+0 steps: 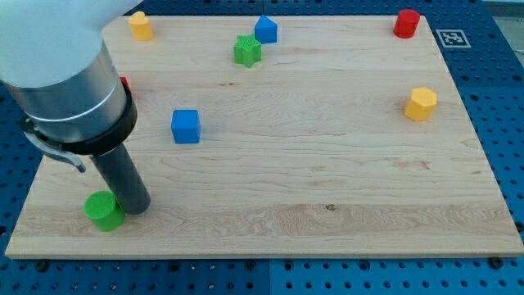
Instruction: Place the green circle at the bottom left
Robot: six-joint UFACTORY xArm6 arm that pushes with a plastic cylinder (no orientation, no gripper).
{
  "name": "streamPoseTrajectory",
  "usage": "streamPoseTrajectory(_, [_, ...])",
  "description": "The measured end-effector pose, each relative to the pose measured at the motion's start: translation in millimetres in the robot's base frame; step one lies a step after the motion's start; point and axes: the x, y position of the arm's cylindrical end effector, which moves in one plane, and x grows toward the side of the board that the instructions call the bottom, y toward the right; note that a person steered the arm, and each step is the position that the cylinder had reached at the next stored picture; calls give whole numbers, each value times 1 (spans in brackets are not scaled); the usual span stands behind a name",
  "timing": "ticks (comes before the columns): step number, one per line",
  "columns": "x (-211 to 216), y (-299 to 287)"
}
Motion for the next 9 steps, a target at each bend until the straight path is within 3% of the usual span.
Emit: streamPoseTrajectory(9, [7,-27])
